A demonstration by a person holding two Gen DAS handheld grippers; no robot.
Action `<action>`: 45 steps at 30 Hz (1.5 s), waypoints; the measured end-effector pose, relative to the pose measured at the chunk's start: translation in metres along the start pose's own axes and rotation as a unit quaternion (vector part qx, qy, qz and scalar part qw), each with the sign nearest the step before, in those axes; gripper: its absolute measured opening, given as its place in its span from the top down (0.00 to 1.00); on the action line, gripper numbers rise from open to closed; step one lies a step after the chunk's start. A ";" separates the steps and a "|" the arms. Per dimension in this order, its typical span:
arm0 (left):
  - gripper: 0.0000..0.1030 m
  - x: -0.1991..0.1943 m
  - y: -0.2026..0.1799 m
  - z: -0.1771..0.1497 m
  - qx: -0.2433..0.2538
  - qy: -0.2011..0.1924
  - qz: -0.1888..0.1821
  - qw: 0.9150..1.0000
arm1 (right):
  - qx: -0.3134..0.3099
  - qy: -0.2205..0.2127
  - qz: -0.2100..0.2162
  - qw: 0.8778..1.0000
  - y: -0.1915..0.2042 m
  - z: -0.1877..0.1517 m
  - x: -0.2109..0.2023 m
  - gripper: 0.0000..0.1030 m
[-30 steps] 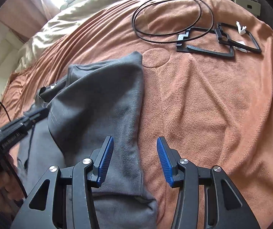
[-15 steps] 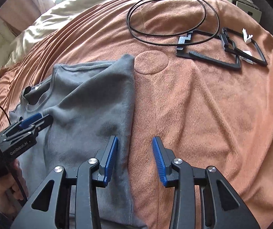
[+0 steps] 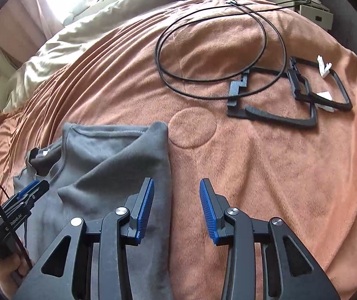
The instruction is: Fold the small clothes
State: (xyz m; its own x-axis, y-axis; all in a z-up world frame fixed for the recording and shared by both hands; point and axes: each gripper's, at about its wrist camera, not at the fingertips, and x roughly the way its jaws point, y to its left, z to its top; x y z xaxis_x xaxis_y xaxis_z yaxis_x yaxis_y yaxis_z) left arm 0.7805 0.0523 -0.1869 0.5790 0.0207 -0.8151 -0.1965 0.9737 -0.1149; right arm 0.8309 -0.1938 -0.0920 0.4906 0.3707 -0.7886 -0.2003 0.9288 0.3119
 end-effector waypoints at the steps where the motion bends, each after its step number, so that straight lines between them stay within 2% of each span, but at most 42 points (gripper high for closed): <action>1: 0.54 0.001 -0.003 0.001 0.003 0.001 -0.006 1.000 | -0.001 0.000 -0.003 1.000 0.001 0.001 0.002 0.70; 9: 0.54 0.033 -0.024 -0.003 0.021 0.041 -0.008 0.999 | 0.002 -0.008 -0.005 1.000 0.004 0.010 0.015 0.72; 11: 0.57 0.033 -0.027 -0.007 0.036 0.037 0.002 0.999 | 0.002 -0.010 -0.001 1.000 0.005 0.011 0.017 0.72; 12: 0.64 0.032 -0.028 -0.008 0.042 0.037 0.001 0.998 | 0.002 -0.012 0.001 1.000 0.006 0.011 0.018 0.72; 13: 0.78 0.032 -0.027 -0.009 0.042 0.042 -0.009 0.998 | 0.003 -0.015 0.001 1.000 0.007 0.012 0.019 0.72; 14: 0.84 0.032 -0.027 -0.009 0.043 0.046 -0.017 0.998 | 0.004 -0.017 0.003 1.000 0.007 0.013 0.020 0.72; 16: 0.95 0.027 -0.029 -0.008 0.062 0.043 -0.003 0.997 | 0.008 -0.020 0.004 1.000 0.009 0.013 0.022 0.72; 20: 0.95 0.020 -0.030 -0.006 0.076 0.037 0.005 0.996 | 0.006 -0.020 -0.005 1.000 0.012 0.014 0.027 0.72; 24: 0.95 0.030 -0.033 -0.009 0.092 0.048 0.014 0.994 | 0.004 -0.021 -0.030 0.999 0.012 0.018 0.036 0.72; 29: 0.95 0.034 -0.031 -0.012 0.087 0.042 0.010 0.995 | -0.025 -0.028 -0.052 0.998 0.014 0.022 0.053 0.72; 32: 0.95 0.034 -0.032 -0.013 0.097 0.039 0.012 0.994 | -0.018 -0.035 -0.069 0.997 0.020 0.026 0.047 0.73; 34: 0.95 0.033 -0.030 -0.011 0.089 0.039 0.006 0.995 | -0.023 -0.053 -0.079 0.995 0.024 0.028 0.034 0.79; 39: 0.95 0.032 -0.024 -0.008 0.067 0.034 -0.014 0.997 | -0.032 -0.055 -0.044 0.997 0.024 0.029 0.005 0.79; 45: 0.95 0.033 -0.025 -0.008 0.067 0.037 -0.010 0.997 | -0.032 -0.042 -0.033 0.998 0.023 0.028 0.021 0.79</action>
State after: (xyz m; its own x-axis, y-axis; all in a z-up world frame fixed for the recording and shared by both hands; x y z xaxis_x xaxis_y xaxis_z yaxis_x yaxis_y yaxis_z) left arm 0.7983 0.0264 -0.2159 0.5206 -0.0119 -0.8537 -0.0741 0.9955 -0.0591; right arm 0.8605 -0.1650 -0.0866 0.5736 0.3097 -0.7583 -0.2178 0.9501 0.2233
